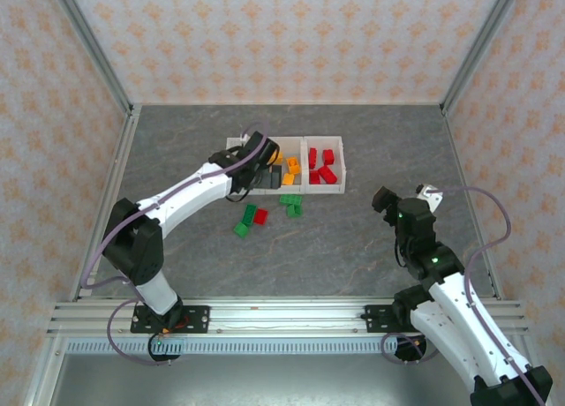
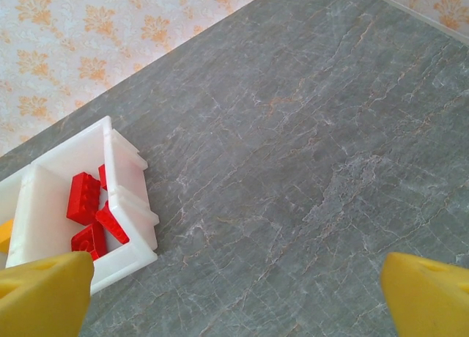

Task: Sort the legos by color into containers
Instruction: Pick up the lego from the center of the table.

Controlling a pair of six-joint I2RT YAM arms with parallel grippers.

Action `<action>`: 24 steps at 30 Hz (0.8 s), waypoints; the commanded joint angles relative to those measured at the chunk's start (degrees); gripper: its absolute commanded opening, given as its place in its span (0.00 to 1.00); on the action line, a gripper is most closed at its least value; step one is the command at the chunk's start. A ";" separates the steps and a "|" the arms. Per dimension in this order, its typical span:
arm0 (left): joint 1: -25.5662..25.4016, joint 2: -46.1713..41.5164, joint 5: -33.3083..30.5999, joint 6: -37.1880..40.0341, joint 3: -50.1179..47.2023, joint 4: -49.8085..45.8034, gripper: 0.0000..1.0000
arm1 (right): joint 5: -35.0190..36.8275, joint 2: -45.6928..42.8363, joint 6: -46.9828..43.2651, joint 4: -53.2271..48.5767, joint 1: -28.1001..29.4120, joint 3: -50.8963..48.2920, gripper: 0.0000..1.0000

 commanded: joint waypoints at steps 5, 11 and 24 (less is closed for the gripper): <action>-7.03 -2.31 2.53 -8.66 -1.91 0.35 0.99 | 0.07 -0.10 -0.15 1.11 0.05 -0.13 1.00; -12.47 4.68 2.59 -13.92 1.46 -0.98 0.99 | -0.20 -0.23 -0.24 0.99 0.05 0.02 1.00; -14.08 19.26 2.81 -16.88 10.50 -4.68 0.99 | -0.13 -0.93 -0.54 1.54 0.10 -0.38 1.00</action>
